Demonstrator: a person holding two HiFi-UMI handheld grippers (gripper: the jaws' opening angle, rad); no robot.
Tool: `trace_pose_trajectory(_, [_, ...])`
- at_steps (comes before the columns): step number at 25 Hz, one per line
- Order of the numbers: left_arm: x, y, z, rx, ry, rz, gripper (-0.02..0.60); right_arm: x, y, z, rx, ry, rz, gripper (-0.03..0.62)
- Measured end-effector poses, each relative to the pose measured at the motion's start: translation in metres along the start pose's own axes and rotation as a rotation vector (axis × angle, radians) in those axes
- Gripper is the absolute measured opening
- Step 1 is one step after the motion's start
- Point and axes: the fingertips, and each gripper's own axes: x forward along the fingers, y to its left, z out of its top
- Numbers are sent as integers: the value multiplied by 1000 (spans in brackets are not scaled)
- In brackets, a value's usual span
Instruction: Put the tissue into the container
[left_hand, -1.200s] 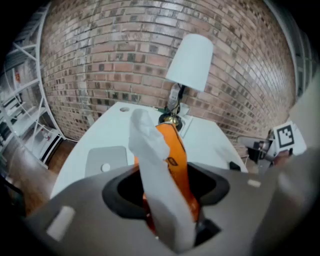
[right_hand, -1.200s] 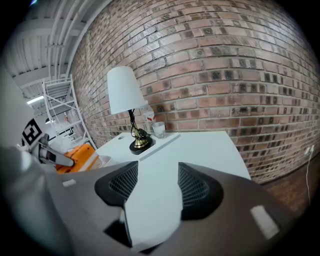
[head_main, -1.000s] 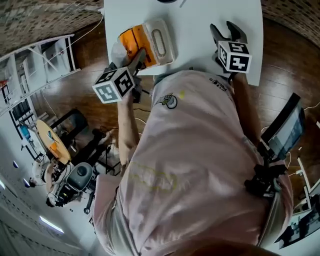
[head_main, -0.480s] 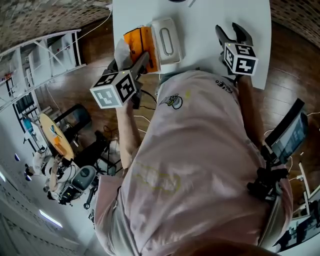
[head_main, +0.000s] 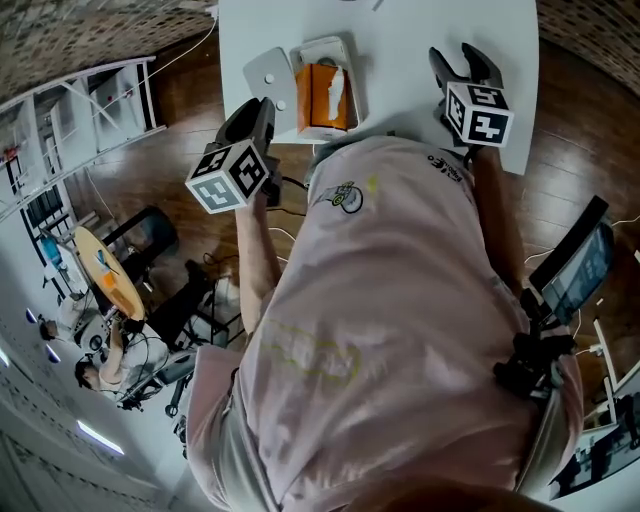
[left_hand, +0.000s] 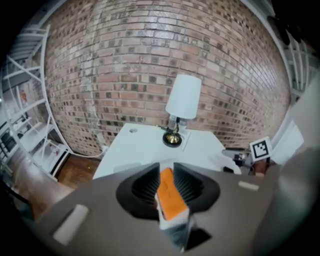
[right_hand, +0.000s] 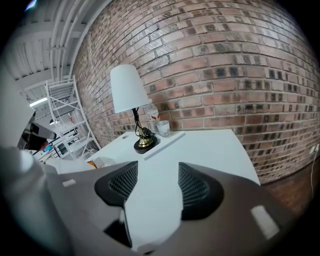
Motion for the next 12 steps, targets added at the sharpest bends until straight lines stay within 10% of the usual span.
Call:
trace_pose_trajectory(6, [2, -45, -113, 87, 319, -314, 12, -1, -4, -8, -3, 24, 5, 255])
trace_pose_trajectory(12, [54, -90, -134, 277, 346, -392, 2, 2, 6, -20, -30, 52, 33, 255])
